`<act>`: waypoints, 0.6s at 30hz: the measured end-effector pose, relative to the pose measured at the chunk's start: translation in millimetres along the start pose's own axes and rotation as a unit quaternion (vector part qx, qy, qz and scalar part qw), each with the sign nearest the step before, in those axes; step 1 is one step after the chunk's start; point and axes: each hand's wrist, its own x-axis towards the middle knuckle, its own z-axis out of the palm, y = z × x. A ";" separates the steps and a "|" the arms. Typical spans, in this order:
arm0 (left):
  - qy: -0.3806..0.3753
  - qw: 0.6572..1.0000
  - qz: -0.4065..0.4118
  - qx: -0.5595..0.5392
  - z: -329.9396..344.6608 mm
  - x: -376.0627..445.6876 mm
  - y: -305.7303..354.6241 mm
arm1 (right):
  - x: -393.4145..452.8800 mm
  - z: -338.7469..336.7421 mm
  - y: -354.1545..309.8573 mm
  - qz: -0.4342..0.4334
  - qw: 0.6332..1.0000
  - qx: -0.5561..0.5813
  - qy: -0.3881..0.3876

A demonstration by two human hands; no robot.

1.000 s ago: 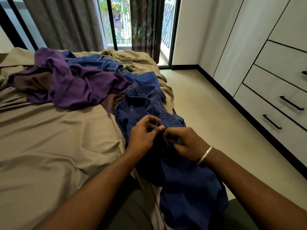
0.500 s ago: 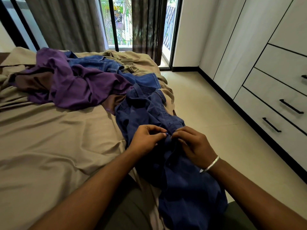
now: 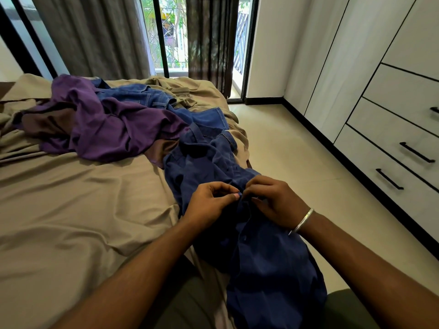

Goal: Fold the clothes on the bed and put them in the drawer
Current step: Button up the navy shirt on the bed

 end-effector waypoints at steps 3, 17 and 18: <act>0.000 1.000 0.005 0.012 -0.3 0.4 -1.0 | 2.1 -1.7 1.6 -0.002 0.999 0.012 -0.033; 0.000 0.999 0.015 0.039 -2.2 1.9 -4.3 | -1.2 6.9 -1.9 0.024 0.999 -0.035 0.017; 0.002 0.999 0.016 0.043 -2.1 2.2 -5.0 | -1.2 7.6 -1.4 0.025 0.998 -0.053 0.020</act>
